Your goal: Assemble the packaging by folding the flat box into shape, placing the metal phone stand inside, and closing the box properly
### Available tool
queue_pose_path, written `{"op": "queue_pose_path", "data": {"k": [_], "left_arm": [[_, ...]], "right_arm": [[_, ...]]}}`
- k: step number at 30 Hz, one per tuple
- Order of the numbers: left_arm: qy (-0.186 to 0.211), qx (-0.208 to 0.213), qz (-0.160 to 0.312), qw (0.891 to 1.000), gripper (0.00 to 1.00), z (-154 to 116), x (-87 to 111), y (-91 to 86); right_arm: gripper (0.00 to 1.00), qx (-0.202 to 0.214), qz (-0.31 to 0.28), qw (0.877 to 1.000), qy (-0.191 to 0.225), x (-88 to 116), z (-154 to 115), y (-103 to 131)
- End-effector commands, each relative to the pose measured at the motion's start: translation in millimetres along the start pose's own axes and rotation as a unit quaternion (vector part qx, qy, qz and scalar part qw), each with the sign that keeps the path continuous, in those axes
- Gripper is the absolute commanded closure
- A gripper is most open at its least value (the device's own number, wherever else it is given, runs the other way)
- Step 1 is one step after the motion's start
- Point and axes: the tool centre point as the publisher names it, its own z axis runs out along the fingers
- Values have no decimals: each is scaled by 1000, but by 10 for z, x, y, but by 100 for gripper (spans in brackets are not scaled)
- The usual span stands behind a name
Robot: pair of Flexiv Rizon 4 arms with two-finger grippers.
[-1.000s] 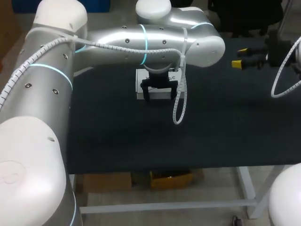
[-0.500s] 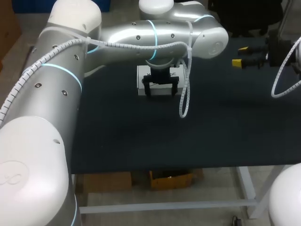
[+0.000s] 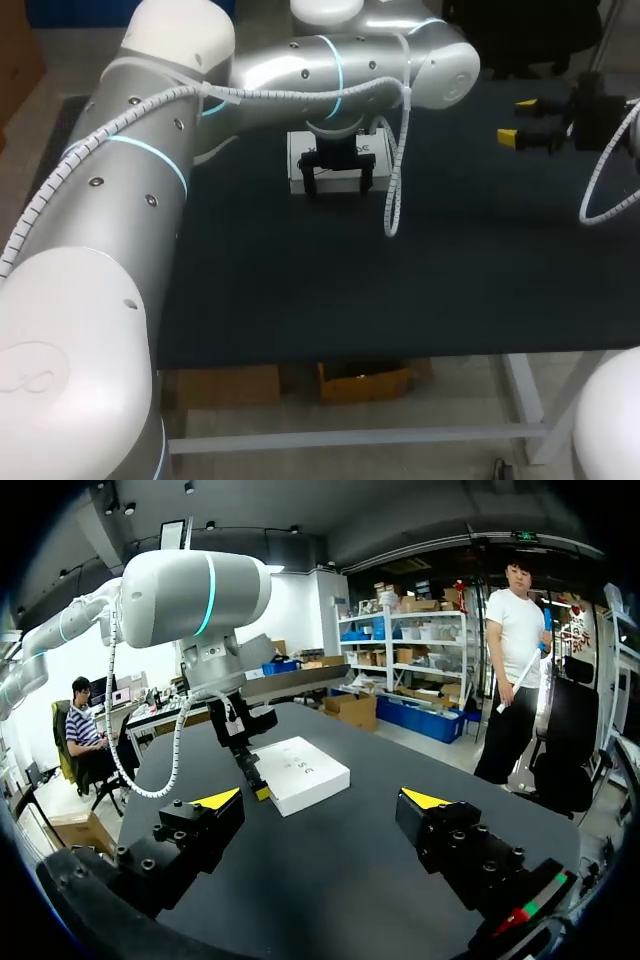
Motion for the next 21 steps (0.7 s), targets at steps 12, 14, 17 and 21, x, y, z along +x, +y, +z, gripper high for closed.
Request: {"op": "queue_pose_path", "data": {"k": [12, 14, 17, 21], "left_arm": [[-6, -68, -8, 998, 0, 45, -21, -354], [-6, -69, -9, 998, 0, 45, -33, -398], [-6, -69, -11, 998, 0, 50, -37, -432], [-6, -71, -12, 997, 0, 66, -46, -511]], "right_arm": [[0, -8, 0, 1000, -8, -32, -55, 4], [0, -8, 0, 1000, -9, -33, -56, 2], [0, -7, 1, 1000, -10, -34, -63, -3], [0, -8, 4, 1000, -12, -29, -75, -19]]}}
